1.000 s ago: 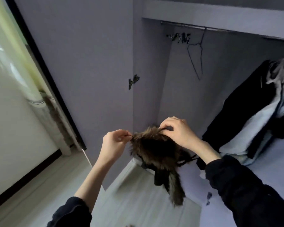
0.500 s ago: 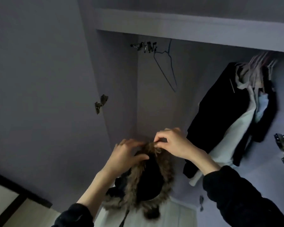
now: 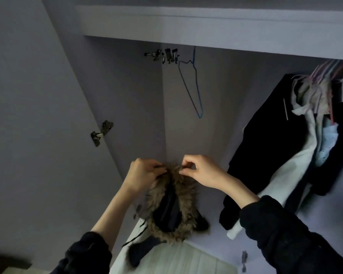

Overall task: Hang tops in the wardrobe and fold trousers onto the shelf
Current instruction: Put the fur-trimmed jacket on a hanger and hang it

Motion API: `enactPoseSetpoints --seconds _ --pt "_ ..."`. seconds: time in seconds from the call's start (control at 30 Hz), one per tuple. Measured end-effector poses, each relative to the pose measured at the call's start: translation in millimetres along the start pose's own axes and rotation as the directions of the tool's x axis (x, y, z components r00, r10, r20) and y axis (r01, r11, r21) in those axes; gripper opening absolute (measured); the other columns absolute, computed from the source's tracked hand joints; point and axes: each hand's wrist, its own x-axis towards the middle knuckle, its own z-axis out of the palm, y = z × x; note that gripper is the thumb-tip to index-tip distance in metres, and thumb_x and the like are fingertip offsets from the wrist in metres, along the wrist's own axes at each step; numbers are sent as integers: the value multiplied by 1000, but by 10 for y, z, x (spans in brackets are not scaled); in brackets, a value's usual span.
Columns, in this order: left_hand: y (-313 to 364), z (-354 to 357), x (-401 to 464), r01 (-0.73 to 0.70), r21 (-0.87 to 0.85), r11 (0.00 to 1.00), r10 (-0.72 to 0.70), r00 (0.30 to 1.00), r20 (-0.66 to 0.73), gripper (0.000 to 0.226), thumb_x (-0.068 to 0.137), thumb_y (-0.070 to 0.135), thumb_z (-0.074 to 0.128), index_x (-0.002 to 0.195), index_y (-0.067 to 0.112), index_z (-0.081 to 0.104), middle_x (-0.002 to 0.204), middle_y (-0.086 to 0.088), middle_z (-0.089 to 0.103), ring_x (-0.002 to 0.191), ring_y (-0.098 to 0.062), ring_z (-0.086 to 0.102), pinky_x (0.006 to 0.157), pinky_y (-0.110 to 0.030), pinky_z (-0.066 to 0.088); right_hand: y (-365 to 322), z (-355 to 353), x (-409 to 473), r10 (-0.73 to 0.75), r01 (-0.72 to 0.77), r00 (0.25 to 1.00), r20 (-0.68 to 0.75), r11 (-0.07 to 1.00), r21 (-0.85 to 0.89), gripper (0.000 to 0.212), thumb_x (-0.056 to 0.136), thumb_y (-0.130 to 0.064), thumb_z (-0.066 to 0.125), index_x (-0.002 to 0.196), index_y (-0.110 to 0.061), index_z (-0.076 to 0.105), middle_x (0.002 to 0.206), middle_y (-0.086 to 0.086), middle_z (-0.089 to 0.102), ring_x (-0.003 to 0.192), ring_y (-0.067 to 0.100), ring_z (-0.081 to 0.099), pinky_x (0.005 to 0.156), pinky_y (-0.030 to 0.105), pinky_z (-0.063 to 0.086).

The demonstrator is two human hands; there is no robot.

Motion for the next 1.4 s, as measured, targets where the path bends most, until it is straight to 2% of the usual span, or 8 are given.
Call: enactPoseSetpoints --seconds 0.27,0.4,0.73,0.83,0.97,1.03,1.17,1.4 --pt "243 119 253 50 0 999 -50 994 93 15 83 16 70 95 9 75 84 1 70 83 -9 62 62 -7 37 298 -170 50 67 -72 997 42 986 149 12 95 -22 55 84 -19 59 87 4 65 86 22 62 77 35 45" --pt "358 59 346 15 -20 1000 -14 997 75 14 85 11 68 96 6 74 79 4 65 79 -7 60 63 -6 38 398 -343 264 228 -207 953 -201 971 122 8 97 -22 51 99 -20 57 96 -1 63 96 21 62 73 26 42" --pt "216 -267 418 73 -71 995 -69 996 48 12 85 10 67 94 7 74 85 -1 71 82 -9 63 75 -18 45 442 -920 1366 558 -343 792 -248 742 576 70 98 -25 49 151 -7 7 154 13 25 137 29 32 107 35 32" --pt "141 -361 426 74 -34 997 -73 997 36 11 85 12 67 93 9 75 84 1 71 81 -8 63 76 -19 47 430 -955 1535 566 -374 801 -195 728 575 63 95 -27 53 145 -4 23 135 14 45 106 23 49 88 29 42" --pt "33 -427 421 89 -51 995 -89 996 -11 10 85 12 68 91 9 75 80 3 70 82 -10 64 75 -22 48 352 -925 1709 579 -378 805 -132 672 637 8 95 -14 52 92 -7 52 77 8 54 58 14 49 34 10 34" --pt "-34 -463 425 92 -51 994 -93 995 -34 10 84 10 68 91 7 75 76 5 67 80 -10 64 70 -16 44 291 -921 1746 585 -335 805 -96 583 740 20 96 -8 48 76 -9 49 63 4 42 46 13 41 32 12 32" --pt "-189 -554 440 95 -40 995 -97 993 -59 8 83 10 69 88 6 75 72 8 64 72 -3 60 65 -12 41 147 -963 1745 607 -191 783 -133 439 878 27 99 -6 30 97 -9 57 60 -1 29 31 6 22 34 15 17" --pt "-277 -666 438 161 -199 967 -171 985 -35 16 84 6 67 75 19 67 73 9 67 72 -7 62 76 -28 49 163 -830 1492 543 -67 787 -294 549 833 29 101 -13 37 125 -13 55 57 -2 24 31 4 20 35 16 17"
